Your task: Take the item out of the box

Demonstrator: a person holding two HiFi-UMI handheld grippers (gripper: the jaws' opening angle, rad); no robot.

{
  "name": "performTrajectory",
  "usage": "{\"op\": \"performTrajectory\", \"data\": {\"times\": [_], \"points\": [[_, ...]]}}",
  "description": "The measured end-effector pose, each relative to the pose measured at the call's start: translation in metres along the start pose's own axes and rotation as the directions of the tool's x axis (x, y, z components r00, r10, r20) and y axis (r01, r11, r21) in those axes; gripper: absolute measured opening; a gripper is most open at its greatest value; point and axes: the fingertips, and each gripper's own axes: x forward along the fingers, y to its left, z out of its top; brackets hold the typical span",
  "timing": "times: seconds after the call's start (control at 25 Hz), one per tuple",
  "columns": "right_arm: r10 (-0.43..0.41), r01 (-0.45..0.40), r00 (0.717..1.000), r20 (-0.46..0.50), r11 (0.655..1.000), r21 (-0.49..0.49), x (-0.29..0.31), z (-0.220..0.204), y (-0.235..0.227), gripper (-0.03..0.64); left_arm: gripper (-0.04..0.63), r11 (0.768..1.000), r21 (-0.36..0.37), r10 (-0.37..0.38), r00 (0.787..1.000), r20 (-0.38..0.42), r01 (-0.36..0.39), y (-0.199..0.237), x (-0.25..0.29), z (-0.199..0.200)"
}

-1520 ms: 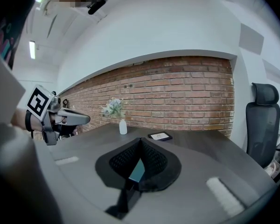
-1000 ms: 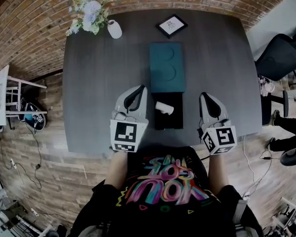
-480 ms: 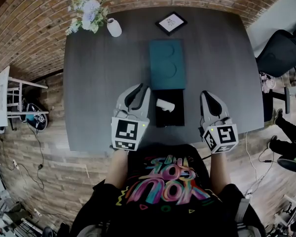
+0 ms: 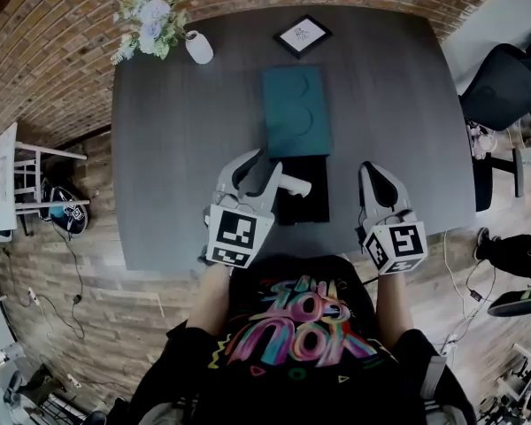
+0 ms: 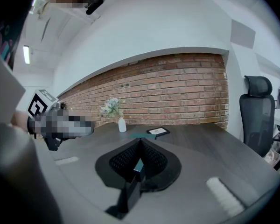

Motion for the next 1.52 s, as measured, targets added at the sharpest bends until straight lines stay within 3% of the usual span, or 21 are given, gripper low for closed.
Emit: {"op": "performTrajectory", "data": {"times": [0.36, 0.56, 0.76, 1.0, 1.32, 1.52], "points": [[-0.026, 0.026, 1.0, 0.004, 0.999, 0.023, -0.007, -0.007, -0.01, 0.002, 0.143, 0.99, 0.093, -0.094, 0.989, -0.111, 0.104, -0.031, 0.017, -0.03], [-0.043, 0.043, 0.999, 0.002, 0.998, 0.044, -0.009, -0.012, -0.016, 0.002, 0.152, 0.961, 0.188, -0.168, 0.969, -0.179, 0.201, -0.055, 0.027, -0.046], [-0.058, 0.058, 0.998, 0.0, 0.997, 0.056, -0.012, -0.014, -0.02, 0.002, 0.152, 0.91, 0.283, -0.232, 0.938, -0.257, 0.302, -0.074, 0.034, -0.065], [-0.066, 0.067, 0.998, -0.015, 0.996, 0.061, -0.019, -0.019, -0.024, 0.002, 0.152, 0.838, 0.383, -0.251, 0.897, -0.364, 0.39, -0.086, 0.043, -0.092], [-0.084, 0.086, 0.996, -0.028, 0.994, 0.069, -0.025, -0.027, -0.033, 0.002, 0.187, 0.742, 0.433, -0.277, 0.822, -0.498, 0.513, -0.096, 0.056, -0.125], [-0.1, 0.102, 0.995, -0.026, 0.992, 0.077, -0.031, -0.028, -0.038, 0.002, 0.206, 0.697, 0.434, -0.289, 0.778, -0.557, 0.57, -0.099, 0.065, -0.137]]}}
